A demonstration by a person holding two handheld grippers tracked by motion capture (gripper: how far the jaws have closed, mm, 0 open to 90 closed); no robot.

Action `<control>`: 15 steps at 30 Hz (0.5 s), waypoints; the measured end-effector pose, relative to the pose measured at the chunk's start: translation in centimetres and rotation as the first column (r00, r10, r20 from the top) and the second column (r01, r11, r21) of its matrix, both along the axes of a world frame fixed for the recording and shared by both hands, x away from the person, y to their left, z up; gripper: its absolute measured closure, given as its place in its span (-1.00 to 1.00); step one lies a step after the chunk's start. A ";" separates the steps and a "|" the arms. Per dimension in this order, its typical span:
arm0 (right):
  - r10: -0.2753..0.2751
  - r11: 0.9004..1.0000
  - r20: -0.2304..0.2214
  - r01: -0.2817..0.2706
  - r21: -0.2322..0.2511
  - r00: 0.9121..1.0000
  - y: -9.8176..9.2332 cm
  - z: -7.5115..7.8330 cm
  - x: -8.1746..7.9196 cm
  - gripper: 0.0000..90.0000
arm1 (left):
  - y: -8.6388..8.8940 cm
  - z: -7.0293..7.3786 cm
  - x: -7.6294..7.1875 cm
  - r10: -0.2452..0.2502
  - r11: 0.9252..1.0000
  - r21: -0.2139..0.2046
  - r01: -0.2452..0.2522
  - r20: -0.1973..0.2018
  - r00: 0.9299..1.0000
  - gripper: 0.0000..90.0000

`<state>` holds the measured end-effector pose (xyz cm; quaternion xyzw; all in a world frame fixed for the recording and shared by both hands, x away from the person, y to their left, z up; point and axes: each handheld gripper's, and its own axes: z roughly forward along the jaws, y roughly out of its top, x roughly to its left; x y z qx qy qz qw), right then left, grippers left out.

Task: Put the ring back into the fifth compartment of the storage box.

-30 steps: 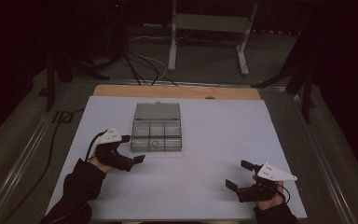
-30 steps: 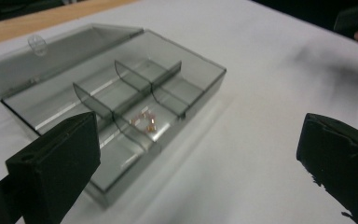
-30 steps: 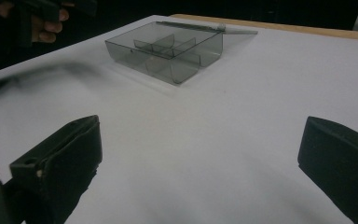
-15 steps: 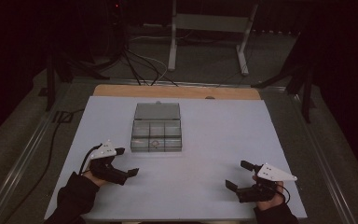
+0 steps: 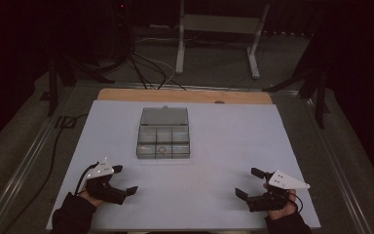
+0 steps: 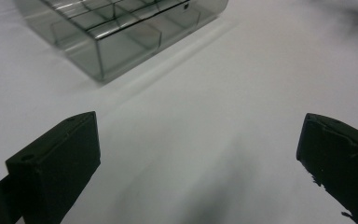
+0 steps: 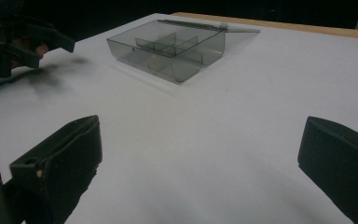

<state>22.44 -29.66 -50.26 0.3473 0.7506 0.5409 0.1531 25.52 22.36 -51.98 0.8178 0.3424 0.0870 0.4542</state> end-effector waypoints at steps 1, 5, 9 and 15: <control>0.000 1.000 -0.001 0.000 0.001 1.000 0.0 0.0 0.0 -1.00 | 0.2 0.0 -0.2 0.006 1.000 -0.003 -0.006 0.001 1.000 -0.98; -0.002 1.000 -0.005 0.002 0.003 1.000 0.0 0.0 0.1 -1.00 | 1.0 0.0 -0.6 0.024 0.999 -0.026 -0.024 0.006 1.000 -0.98; 0.005 1.000 0.000 -0.005 -0.001 1.000 0.1 0.0 0.0 -1.00 | 1.3 0.0 -0.7 0.028 0.999 -0.039 -0.028 0.003 1.000 -0.98; 0.005 1.000 -0.004 -0.005 0.000 1.000 0.0 -0.1 0.1 -1.00 | 1.2 -0.2 -0.6 0.023 0.999 -0.048 -0.023 -0.001 1.000 -0.98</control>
